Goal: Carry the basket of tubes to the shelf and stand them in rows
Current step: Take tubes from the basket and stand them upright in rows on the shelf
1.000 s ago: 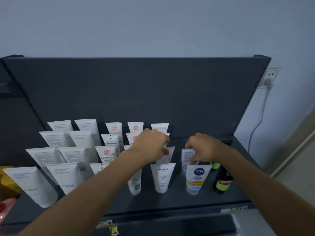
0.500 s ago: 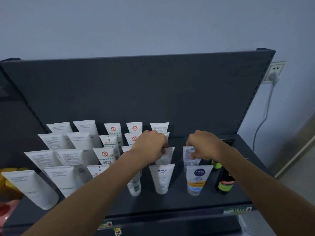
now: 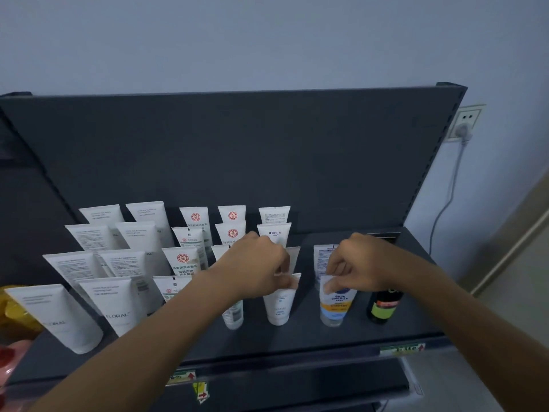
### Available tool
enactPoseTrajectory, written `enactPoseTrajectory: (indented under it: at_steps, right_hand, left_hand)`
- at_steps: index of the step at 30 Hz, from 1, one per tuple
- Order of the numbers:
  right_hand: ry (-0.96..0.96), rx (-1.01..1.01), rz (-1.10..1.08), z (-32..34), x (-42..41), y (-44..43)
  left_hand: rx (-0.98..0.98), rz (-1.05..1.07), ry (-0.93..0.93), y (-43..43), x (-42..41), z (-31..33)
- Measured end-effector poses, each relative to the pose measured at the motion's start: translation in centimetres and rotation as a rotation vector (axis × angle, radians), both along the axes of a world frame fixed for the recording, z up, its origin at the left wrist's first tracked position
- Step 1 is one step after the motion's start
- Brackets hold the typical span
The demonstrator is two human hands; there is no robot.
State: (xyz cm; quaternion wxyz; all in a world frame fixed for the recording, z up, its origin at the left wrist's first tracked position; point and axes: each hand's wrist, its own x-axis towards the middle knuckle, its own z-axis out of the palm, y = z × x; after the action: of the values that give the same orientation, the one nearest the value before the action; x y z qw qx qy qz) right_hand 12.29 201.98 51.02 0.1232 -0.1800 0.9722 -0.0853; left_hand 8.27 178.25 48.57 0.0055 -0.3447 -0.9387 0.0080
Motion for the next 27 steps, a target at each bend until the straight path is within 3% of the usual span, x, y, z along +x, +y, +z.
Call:
enactPoseTrajectory:
  at_steps: [7,27]
  right_hand:
    - [0.103,0.203,0.077,-2.4,0.4,-0.3]
    - [0.149,0.239,0.013,-2.9,-0.3,-0.3]
  left_hand:
    - [-0.068,-0.001,0.018,0.5,1.1,-0.2]
    - [-0.091,0.008,0.148,0.5,2.0,-1.1]
